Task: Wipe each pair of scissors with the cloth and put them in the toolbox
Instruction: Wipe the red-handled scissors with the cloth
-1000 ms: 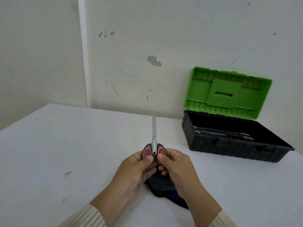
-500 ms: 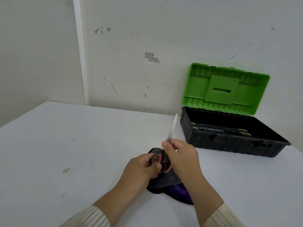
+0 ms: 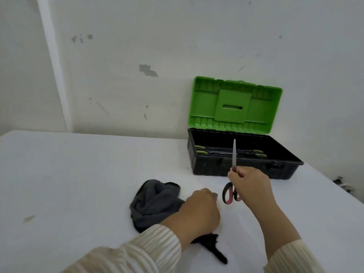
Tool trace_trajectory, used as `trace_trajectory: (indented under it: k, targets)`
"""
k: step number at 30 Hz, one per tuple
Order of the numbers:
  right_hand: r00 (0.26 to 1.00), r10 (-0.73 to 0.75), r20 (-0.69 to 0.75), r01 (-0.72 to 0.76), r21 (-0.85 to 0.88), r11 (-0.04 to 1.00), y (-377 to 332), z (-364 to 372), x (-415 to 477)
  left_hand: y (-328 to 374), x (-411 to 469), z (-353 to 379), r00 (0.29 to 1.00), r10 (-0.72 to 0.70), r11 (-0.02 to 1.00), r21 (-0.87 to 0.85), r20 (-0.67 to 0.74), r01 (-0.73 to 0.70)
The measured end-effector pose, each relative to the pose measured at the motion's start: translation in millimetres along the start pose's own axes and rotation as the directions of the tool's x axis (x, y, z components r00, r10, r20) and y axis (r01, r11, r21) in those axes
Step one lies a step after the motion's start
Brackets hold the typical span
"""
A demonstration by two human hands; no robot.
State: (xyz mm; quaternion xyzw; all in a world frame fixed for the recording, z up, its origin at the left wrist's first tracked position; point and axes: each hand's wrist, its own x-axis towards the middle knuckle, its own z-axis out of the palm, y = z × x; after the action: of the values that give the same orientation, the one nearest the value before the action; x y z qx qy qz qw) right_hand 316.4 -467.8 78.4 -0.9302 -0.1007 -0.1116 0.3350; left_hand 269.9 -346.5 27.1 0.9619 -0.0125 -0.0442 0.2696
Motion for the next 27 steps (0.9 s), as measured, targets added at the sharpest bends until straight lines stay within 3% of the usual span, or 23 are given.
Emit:
trace_trajectory:
  k: [2,5,9,13,17,22,25,27]
  targets:
    - [0.999,-0.014,-0.040,0.012,-0.055,0.998,15,-23,12,13,17,14,0.998,-0.011,0.994,0.110,0.064,0.004]
    - [0.976,-0.174,-0.128,0.141,-0.235,0.962,27,-58,47,26,39,25,0.999,-0.004,0.983,0.182,0.042,-0.004]
    - [0.955,-0.296,-0.031,0.251,-0.451,0.856,40,-84,110,27,63,36,0.997,0.003,0.978,0.209,-0.077,0.013]
    - [0.966,-0.202,0.163,0.260,-0.615,0.744,70,-76,165,22,78,44,0.982,-0.002,0.977,0.208,-0.189,0.042]
    - [0.938,-0.003,0.346,0.257,-0.690,0.677,105,-53,196,19,83,47,0.965,0.008,0.980,0.195,-0.261,0.045]
    - [0.877,0.217,0.428,0.133,-0.650,0.748,116,-39,212,19,86,48,0.955,0.004,0.979,0.195,-0.296,0.057]
    - [0.844,0.226,0.487,0.164,-0.634,0.756,120,-36,215,19,86,48,0.951,0.003,0.982,0.183,-0.310,0.056]
    - [0.876,0.173,0.449,0.158,-0.608,0.778,125,-36,212,19,86,48,0.952,0.001,0.983,0.176,-0.305,0.056]
